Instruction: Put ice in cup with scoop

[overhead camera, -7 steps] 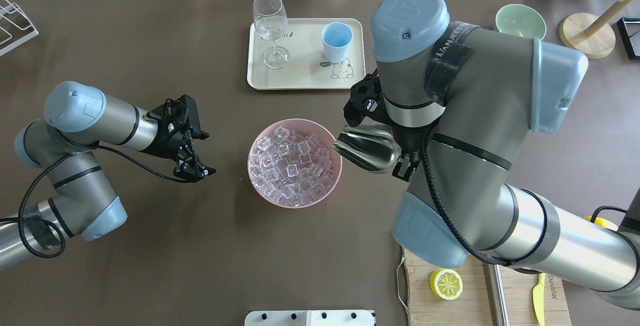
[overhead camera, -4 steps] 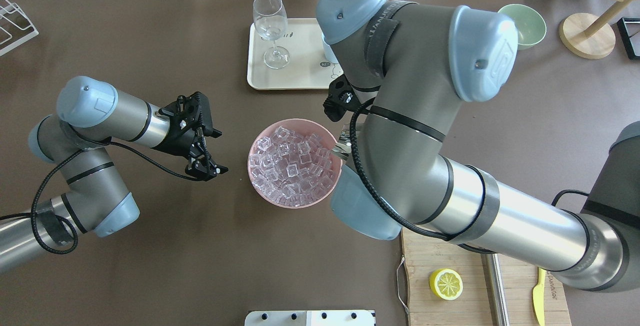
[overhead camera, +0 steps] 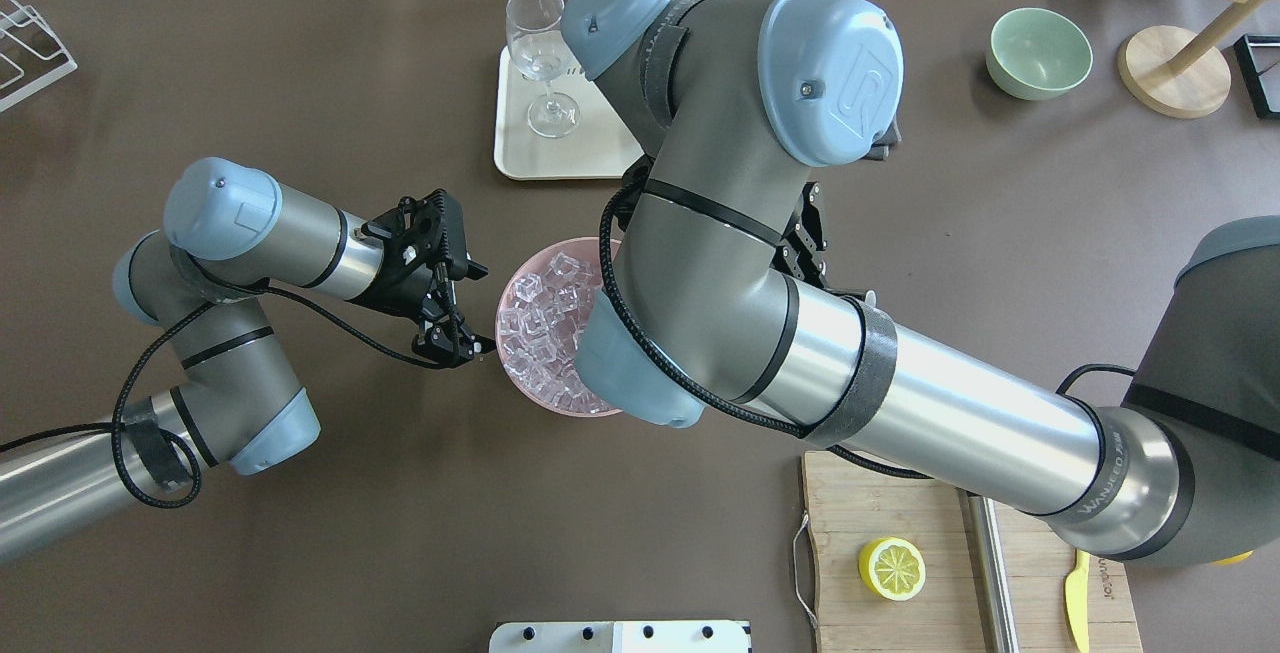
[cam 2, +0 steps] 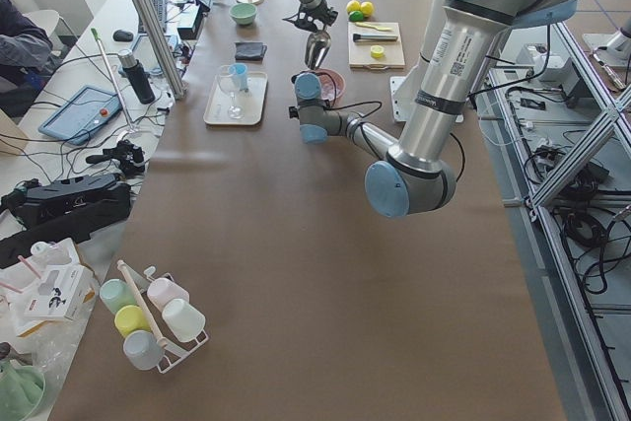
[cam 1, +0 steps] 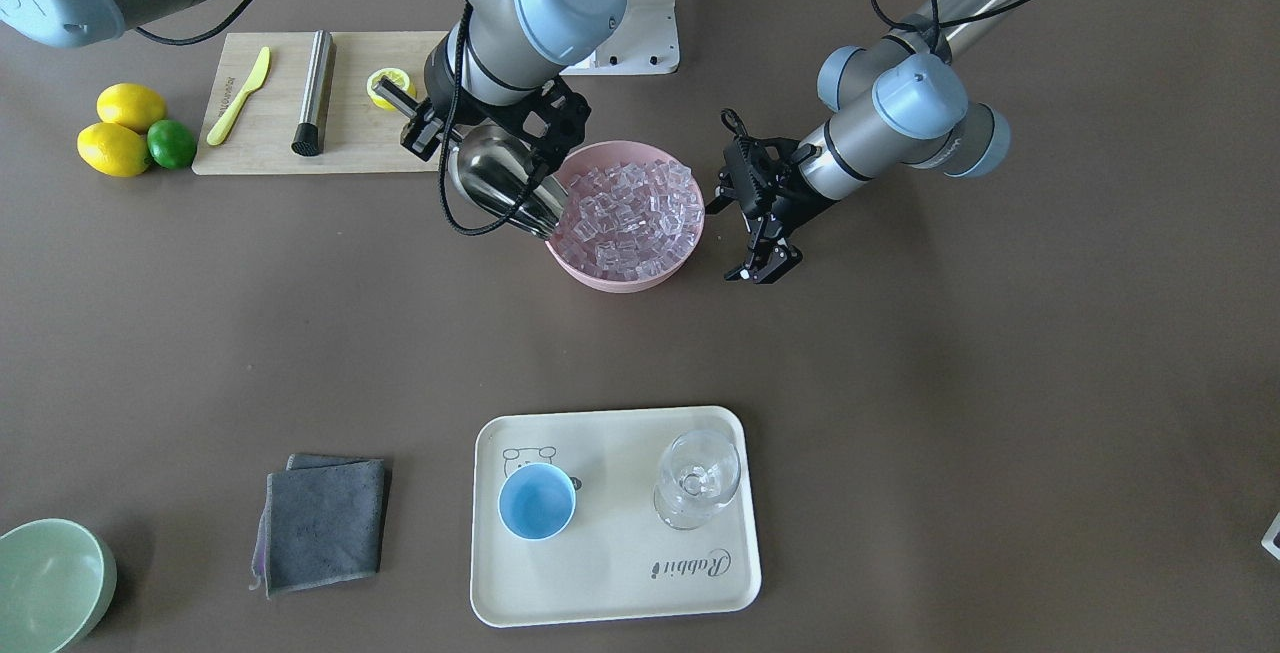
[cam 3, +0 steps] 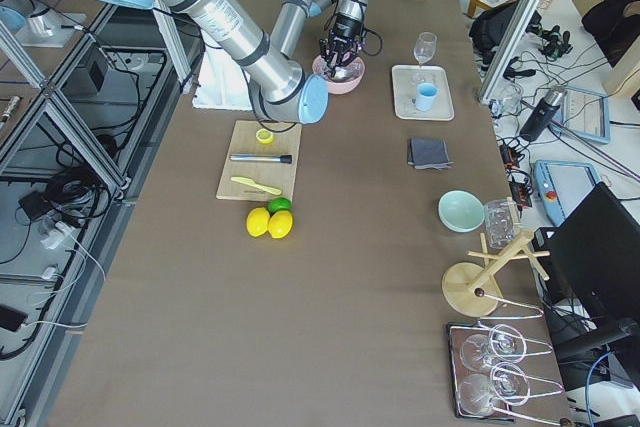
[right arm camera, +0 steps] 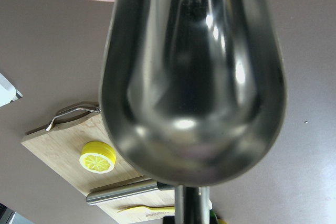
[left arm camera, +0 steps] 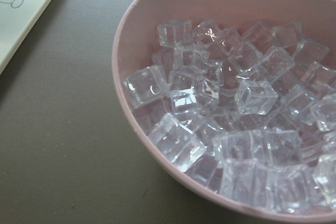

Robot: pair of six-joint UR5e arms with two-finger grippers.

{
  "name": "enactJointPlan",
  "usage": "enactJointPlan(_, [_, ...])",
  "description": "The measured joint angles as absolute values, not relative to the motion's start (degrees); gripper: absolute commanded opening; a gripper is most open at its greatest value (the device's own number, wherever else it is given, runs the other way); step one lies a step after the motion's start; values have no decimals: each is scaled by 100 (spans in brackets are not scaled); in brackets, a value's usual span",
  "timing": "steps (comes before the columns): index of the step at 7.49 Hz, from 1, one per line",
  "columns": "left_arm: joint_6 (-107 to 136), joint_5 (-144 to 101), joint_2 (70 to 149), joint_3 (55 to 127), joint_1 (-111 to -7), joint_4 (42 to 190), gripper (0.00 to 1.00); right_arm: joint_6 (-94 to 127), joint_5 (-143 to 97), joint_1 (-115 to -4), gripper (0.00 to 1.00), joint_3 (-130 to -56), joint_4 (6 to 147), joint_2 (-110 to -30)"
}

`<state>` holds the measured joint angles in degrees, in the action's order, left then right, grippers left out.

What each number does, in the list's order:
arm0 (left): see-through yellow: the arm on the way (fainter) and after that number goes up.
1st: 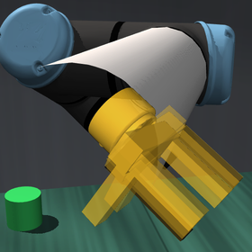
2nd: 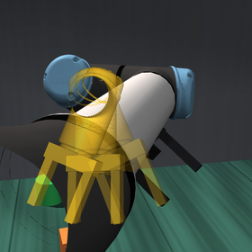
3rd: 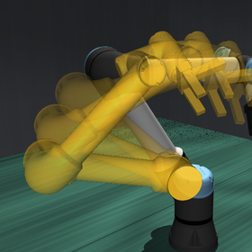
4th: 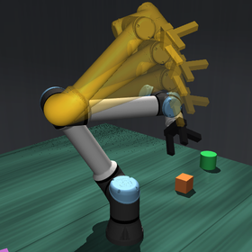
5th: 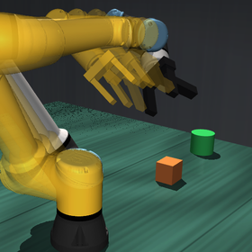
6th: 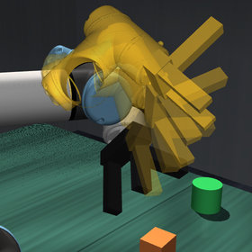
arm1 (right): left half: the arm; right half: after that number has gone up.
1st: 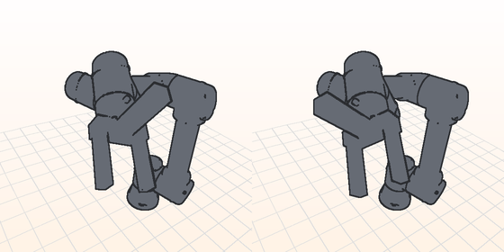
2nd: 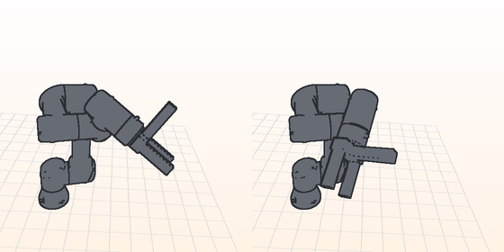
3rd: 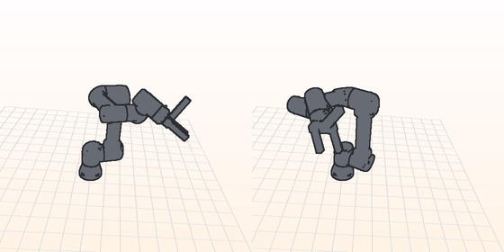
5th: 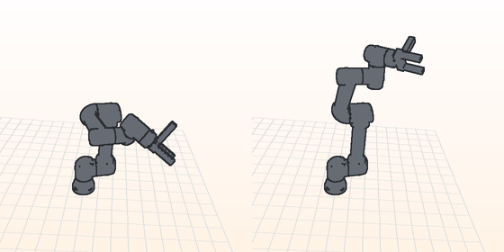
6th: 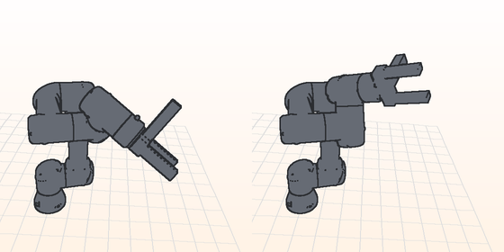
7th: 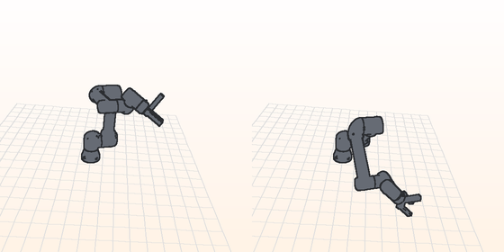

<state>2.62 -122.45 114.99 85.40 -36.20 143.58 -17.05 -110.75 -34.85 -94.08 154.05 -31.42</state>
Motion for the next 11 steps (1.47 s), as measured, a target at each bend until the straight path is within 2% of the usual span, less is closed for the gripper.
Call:
enactJointPlan(5, [255, -12121, 11548, 8517, -3227, 14636, 98, -2239, -11036, -3240, 0, -8356, 15560, -2534])
enactJointPlan(11, [54, -11994, 11534, 8429, -3121, 14754, 98, -2219, -11034, -3086, 0, -8310, 14672, -2729])
